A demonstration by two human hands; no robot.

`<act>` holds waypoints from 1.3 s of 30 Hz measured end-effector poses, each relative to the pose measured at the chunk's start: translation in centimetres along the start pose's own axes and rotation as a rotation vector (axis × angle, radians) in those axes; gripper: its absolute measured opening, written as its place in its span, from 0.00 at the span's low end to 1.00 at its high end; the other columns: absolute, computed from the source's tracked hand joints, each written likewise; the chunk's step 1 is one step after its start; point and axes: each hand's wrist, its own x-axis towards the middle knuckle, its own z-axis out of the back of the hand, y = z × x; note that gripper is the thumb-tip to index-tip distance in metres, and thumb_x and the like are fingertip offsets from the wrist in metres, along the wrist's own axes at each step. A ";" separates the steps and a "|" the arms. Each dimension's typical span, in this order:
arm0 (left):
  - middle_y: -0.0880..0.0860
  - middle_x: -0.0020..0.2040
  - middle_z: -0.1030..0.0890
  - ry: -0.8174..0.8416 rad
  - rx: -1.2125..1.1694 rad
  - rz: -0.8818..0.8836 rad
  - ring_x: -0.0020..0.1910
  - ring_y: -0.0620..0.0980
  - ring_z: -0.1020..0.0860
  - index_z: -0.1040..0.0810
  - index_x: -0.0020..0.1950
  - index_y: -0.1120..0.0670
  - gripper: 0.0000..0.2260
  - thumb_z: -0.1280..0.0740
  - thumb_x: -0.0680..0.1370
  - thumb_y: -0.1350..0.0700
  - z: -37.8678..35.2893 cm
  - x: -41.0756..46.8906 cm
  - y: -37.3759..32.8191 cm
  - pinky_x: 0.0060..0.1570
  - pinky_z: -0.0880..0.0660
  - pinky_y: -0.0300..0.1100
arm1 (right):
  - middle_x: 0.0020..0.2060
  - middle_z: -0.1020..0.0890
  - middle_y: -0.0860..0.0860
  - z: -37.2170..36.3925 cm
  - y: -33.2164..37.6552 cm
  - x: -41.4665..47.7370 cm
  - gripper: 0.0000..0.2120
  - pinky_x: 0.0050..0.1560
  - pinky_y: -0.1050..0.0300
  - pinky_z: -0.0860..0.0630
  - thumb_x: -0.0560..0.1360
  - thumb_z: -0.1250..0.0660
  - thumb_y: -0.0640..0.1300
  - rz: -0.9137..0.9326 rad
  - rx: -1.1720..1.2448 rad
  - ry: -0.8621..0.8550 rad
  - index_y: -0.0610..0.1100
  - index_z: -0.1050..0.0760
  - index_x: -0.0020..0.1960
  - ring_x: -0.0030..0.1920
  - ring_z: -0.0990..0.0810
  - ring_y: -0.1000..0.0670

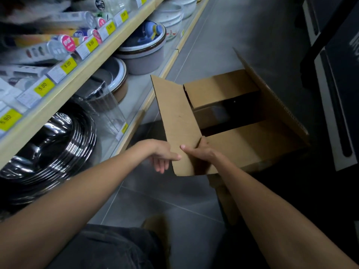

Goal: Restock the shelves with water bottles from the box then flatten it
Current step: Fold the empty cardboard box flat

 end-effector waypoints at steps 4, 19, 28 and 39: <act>0.54 0.52 0.18 -0.596 0.315 0.077 0.49 0.51 0.20 0.23 0.56 0.56 0.27 0.46 0.77 0.34 1.8 -0.4 -0.6 0.49 0.29 0.45 | 0.73 0.36 0.45 0.3 -1.6 1.1 0.65 0.70 0.42 0.34 0.50 0.34 0.79 -0.001 0.047 0.018 0.44 0.48 0.76 0.72 0.35 0.42; 0.46 0.78 0.46 -0.355 0.682 -0.383 0.77 0.49 0.48 0.41 0.75 0.43 0.36 0.41 0.72 0.70 6.7 3.5 0.6 0.75 0.47 0.51 | 0.71 0.32 0.45 0.8 -3.4 -0.1 0.40 0.67 0.47 0.33 0.70 0.32 0.64 -0.012 0.045 0.089 0.43 0.39 0.73 0.70 0.32 0.43; 0.48 0.75 0.37 -0.421 0.721 -0.398 0.72 0.51 0.36 0.35 0.73 0.44 0.29 0.31 0.75 0.59 6.9 2.5 1.1 0.71 0.38 0.47 | 0.70 0.30 0.47 3.3 -2.9 -1.5 0.42 0.68 0.49 0.32 0.68 0.30 0.64 0.030 -0.019 0.203 0.42 0.38 0.73 0.68 0.30 0.45; 0.54 0.63 0.28 -0.349 1.032 -0.449 0.60 0.54 0.28 0.29 0.65 0.55 0.26 0.26 0.70 0.49 4.3 1.4 -4.1 0.59 0.29 0.44 | 0.73 0.35 0.46 6.9 -4.9 -3.8 0.47 0.70 0.43 0.36 0.66 0.28 0.63 -0.010 -0.181 0.233 0.46 0.45 0.76 0.71 0.35 0.41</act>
